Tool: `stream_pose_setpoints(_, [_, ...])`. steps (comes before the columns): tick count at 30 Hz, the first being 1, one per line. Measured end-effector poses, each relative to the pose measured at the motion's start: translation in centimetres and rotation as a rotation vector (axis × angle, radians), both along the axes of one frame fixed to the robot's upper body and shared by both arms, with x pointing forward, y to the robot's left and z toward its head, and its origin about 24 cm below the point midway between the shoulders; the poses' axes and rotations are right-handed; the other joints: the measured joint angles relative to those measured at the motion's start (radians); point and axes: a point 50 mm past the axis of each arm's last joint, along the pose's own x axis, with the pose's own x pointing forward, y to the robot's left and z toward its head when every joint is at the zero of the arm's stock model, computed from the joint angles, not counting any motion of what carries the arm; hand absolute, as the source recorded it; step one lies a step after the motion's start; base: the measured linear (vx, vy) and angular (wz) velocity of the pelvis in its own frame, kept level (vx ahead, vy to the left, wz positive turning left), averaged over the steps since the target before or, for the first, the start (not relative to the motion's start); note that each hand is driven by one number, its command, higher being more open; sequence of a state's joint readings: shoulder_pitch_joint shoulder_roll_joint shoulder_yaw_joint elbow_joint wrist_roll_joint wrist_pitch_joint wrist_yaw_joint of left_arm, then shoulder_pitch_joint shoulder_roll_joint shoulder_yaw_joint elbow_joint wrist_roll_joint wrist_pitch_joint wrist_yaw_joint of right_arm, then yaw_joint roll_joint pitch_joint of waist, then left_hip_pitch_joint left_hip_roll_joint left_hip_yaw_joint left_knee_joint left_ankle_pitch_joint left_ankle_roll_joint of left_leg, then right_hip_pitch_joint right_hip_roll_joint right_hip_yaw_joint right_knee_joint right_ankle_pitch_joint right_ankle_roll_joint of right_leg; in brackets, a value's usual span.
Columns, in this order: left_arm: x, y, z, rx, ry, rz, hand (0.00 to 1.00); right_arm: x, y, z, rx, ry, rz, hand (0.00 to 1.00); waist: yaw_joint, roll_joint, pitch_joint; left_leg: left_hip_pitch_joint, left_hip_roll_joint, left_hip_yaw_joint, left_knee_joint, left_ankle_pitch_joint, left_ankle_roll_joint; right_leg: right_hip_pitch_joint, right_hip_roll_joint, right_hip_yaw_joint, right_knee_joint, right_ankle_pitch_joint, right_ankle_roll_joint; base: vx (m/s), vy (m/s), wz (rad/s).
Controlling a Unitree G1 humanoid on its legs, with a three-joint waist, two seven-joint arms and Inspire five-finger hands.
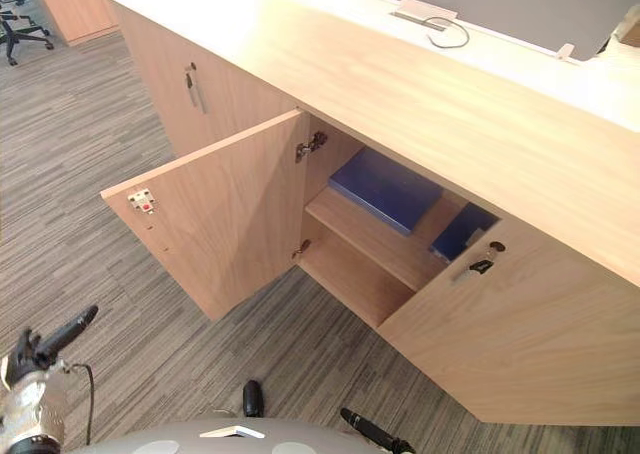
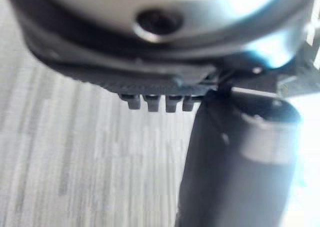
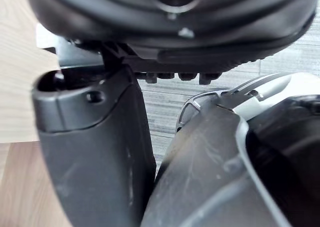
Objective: Walk over to the cabinet, pick up the folder, carry it to the office cabinet, place the folder inside the office cabinet, then close the office cabinet door
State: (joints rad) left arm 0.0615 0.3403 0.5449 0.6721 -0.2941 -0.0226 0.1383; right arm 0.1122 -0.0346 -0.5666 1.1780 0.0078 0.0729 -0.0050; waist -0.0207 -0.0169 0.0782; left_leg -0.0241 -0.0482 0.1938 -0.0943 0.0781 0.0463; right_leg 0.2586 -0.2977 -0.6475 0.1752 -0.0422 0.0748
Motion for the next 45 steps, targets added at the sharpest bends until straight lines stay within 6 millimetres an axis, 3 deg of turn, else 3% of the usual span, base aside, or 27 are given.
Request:
stream_pose_setpoints(7, [5.7,0.1,2.8,0.102,-0.012,-0.194,1.00,-0.2,0.0,0.0,0.002,-0.007,0.010,1.00,-0.007,0.001,-0.010,0.006,0.032,0.042,0.000,-0.003,-0.026,-0.028,0.017,0.053,0.001,0.000,0.000,0.06,-0.082,-0.21])
stream_pose_setpoints(8, [6.9,-0.4,3.5,0.164,0.012,-0.265,1.00,-0.3,0.0,0.0,0.003,-0.010,0.011,1.00,-0.007,0.002,-0.010,0.009,0.036,0.046,0.001,-0.004,-0.029,-0.030,0.019,0.058,0.004,0.000,0.000,0.10,-0.094,-0.14])
stream_pose_setpoints(12, [8.4,0.5,5.7,0.459,0.197,-0.493,1.00,-0.4,-0.2,0.1,-0.002,-0.025,0.014,1.00,-0.002,0.009,-0.009,0.031,0.055,0.072,0.001,-0.010,-0.038,-0.041,0.023,0.101,0.032,0.000,0.000,0.09,-0.080,-0.18])
stream_pose_setpoints(15, [11.3,-1.0,7.2,0.600,0.237,-0.626,1.00,-0.3,-0.3,0.1,-0.003,-0.034,0.022,1.00,0.000,0.014,-0.009,0.035,0.068,0.102,0.002,-0.005,-0.042,-0.062,0.026,0.135,0.041,0.000,0.001,0.08,-0.082,-0.30])
stream_pose_setpoints(17, [11.2,-0.3,7.3,0.649,0.295,-0.627,1.00,-0.1,-0.4,0.2,-0.012,-0.045,0.035,1.00,0.001,0.016,-0.008,0.035,0.072,0.113,0.004,-0.004,-0.043,-0.068,0.027,0.136,0.040,0.000,0.001,0.06,-0.072,-0.20])
stream_pose_setpoints(20, [11.5,-0.4,7.9,0.870,0.455,-0.778,1.00,-0.2,-0.5,0.2,-0.017,-0.048,0.047,1.00,0.007,0.019,-0.006,0.037,0.078,0.115,0.005,0.004,-0.051,-0.073,0.027,0.136,0.063,0.000,0.001,0.06,-0.083,0.07])
stream_pose_setpoints(21, [11.9,-0.9,8.5,1.004,0.529,-0.874,1.00,-0.1,-0.6,0.3,-0.024,-0.054,0.059,1.00,0.020,0.033,0.001,0.034,0.089,0.111,0.006,0.011,-0.058,-0.090,0.026,0.143,0.081,-0.020,0.010,0.03,-0.078,0.10])
stream_pose_setpoints(25, [11.8,-1.4,8.9,1.305,0.728,-1.101,1.00,0.4,-0.8,0.4,-0.032,-0.063,0.148,1.00,0.025,0.023,-0.001,0.024,0.092,0.111,0.003,0.033,-0.065,-0.083,0.040,0.150,0.024,-0.031,0.031,-0.03,-0.085,0.01])
stream_pose_setpoints(27, [11.6,-2.4,8.4,1.426,0.792,-1.245,1.00,0.7,-1.1,0.5,-0.042,-0.072,0.182,1.00,0.024,0.039,0.001,0.006,0.093,0.115,0.001,0.045,-0.061,-0.087,0.045,0.158,-0.003,-0.037,0.050,-0.09,-0.066,-0.07])
stream_pose_setpoints(30, [11.1,-6.2,7.5,1.588,0.705,-1.559,1.00,1.2,-1.3,0.6,-0.054,-0.087,0.207,1.00,0.023,0.038,0.007,-0.016,0.087,0.131,0.000,0.054,-0.060,-0.092,0.047,0.156,-0.058,-0.051,0.069,-0.13,-0.029,-0.23])
stream_pose_setpoints(32, [10.4,-11.4,7.4,1.660,0.445,-1.796,1.00,1.6,-1.1,0.6,-0.053,-0.098,0.230,1.00,0.012,0.026,0.022,-0.029,0.074,0.146,0.000,0.069,-0.056,-0.095,0.039,0.156,-0.094,-0.093,0.087,-0.18,-0.029,-0.24])
stream_pose_setpoints(33, [10.2,-13.0,7.2,1.651,0.363,-1.840,1.00,1.9,-1.1,0.7,-0.057,-0.110,0.228,1.00,0.001,0.035,0.028,-0.030,0.078,0.143,0.000,0.071,-0.056,-0.097,0.040,0.155,-0.092,-0.097,0.085,-0.20,0.004,-0.02])
stream_pose_setpoints(35, [9.0,-18.0,7.3,1.614,0.086,-1.960,1.00,2.3,-1.1,0.8,-0.058,-0.134,0.219,1.00,-0.029,0.045,0.033,-0.037,0.086,0.137,0.000,0.082,-0.048,-0.102,0.056,0.156,-0.091,-0.101,0.080,-0.19,0.029,0.04])
stream_pose_setpoints(36, [8.3,-19.4,7.6,1.599,-0.007,-2.008,1.00,2.3,-1.0,0.8,-0.058,-0.133,0.221,1.00,-0.036,0.044,0.033,-0.038,0.087,0.137,0.000,0.082,-0.048,-0.103,0.057,0.156,-0.092,-0.103,0.076,-0.07,0.028,-0.06])
stream_pose_setpoints(37, [6.8,-22.1,7.8,1.550,-0.186,-2.089,1.00,2.4,-0.9,0.8,-0.057,-0.136,0.233,1.00,-0.041,0.037,0.038,-0.038,0.089,0.140,0.000,0.083,-0.046,-0.104,0.060,0.157,-0.093,-0.107,0.069,-0.03,0.025,-0.09])
stream_pose_setpoints(38, [5.2,-24.5,7.8,1.474,-0.341,-2.144,1.00,2.5,-0.8,0.8,-0.058,-0.140,0.235,1.00,-0.043,0.037,0.037,-0.038,0.089,0.142,0.000,0.084,-0.044,-0.105,0.061,0.158,-0.095,-0.110,0.064,-0.01,0.020,-0.08])
stream_pose_setpoints(40, [3.0,-27.6,7.4,1.282,-0.498,-2.229,1.00,2.7,-0.6,0.8,-0.058,-0.145,0.238,1.00,-0.043,0.026,0.043,-0.038,0.086,0.141,0.000,0.085,-0.042,-0.104,0.059,0.159,-0.096,-0.110,0.056,0.02,0.007,0.03])
stream_pose_setpoints(42, [1.1,-29.4,6.5,1.100,-0.540,-2.300,1.00,2.8,-0.3,0.8,-0.057,-0.147,0.250,1.00,-0.044,0.009,0.049,-0.038,0.080,0.135,0.000,0.085,-0.042,-0.101,0.058,0.159,-0.096,-0.100,0.041,0.05,0.006,0.11])
stream_pose_setpoints(45, [0.7,-29.8,5.2,0.999,-0.473,-2.313,1.00,2.8,-0.3,0.8,-0.061,-0.143,0.248,1.00,-0.043,0.000,0.045,-0.037,0.073,0.127,0.000,0.085,-0.041,-0.096,0.054,0.157,-0.094,-0.097,0.035,0.07,-0.009,0.11])
